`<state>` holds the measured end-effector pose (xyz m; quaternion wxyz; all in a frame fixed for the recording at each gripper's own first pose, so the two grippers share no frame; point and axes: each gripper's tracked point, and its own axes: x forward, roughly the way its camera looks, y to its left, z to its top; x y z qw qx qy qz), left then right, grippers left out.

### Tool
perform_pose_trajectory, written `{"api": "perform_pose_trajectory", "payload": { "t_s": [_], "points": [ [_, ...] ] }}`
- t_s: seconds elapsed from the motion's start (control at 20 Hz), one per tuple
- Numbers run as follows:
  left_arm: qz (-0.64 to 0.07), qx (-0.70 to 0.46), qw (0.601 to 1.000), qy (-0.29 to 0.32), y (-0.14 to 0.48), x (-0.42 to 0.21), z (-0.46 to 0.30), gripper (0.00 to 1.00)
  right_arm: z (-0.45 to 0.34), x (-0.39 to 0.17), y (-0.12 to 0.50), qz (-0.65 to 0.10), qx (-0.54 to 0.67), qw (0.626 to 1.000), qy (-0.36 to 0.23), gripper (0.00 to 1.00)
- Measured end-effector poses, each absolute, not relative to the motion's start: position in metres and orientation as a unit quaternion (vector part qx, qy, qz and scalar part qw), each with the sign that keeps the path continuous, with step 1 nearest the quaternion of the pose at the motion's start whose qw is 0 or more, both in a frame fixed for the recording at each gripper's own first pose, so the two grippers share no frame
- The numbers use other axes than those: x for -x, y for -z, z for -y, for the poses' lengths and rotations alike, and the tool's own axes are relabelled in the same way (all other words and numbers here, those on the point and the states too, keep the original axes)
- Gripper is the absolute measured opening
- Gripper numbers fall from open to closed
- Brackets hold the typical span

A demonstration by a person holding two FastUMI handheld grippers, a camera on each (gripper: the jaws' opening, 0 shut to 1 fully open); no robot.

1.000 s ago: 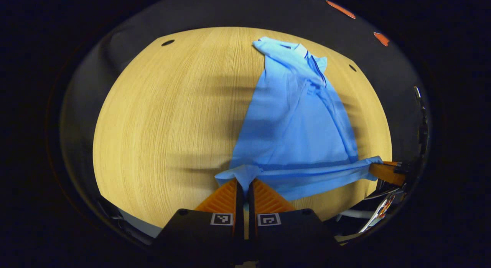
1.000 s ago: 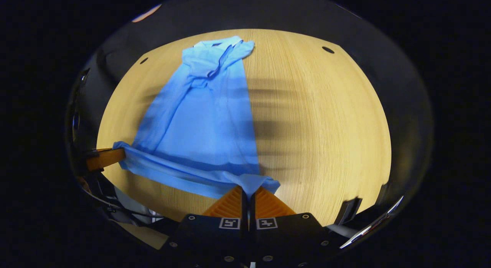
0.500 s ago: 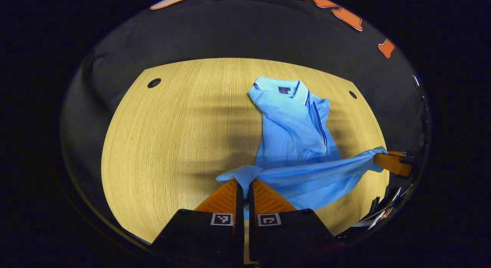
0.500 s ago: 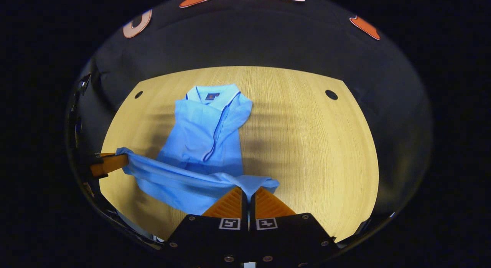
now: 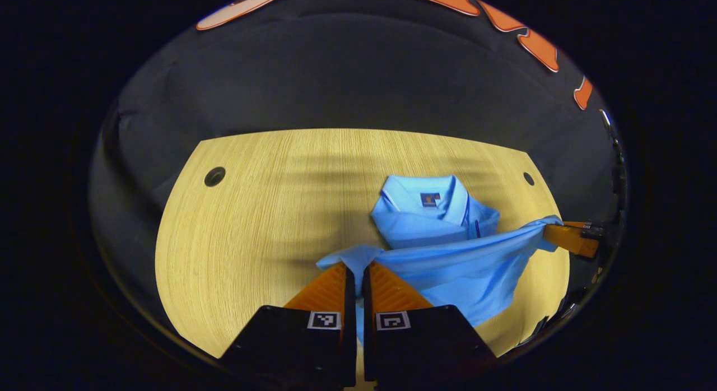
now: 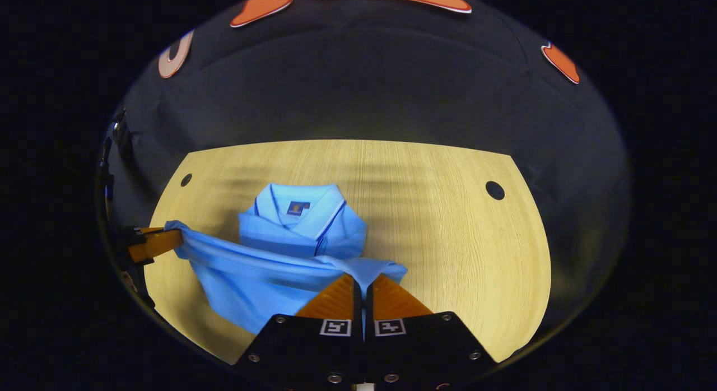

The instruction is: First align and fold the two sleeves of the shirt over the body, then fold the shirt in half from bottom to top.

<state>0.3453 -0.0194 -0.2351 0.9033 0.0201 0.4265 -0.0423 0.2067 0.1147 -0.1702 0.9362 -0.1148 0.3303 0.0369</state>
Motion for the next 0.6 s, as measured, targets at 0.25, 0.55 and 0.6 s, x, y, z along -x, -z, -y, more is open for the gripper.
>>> {"api": "perform_pose_trajectory", "payload": {
  "t_s": [0.25,0.55,0.6],
  "points": [
    [-0.402,-0.041,0.914,0.033,0.235,-0.394,0.012,0.10,-0.123,-0.242,0.182,-0.329,0.089,0.939,-0.036,0.02],
    [-0.409,-0.031,0.912,0.025,0.265,-0.412,0.012,0.10,-0.119,-0.264,0.193,-0.325,0.087,0.941,-0.026,0.05],
    [-0.406,-0.024,0.913,0.022,0.266,-0.413,0.012,0.14,-0.120,-0.266,0.197,-0.322,0.087,0.942,-0.026,0.10]
  ]
}}
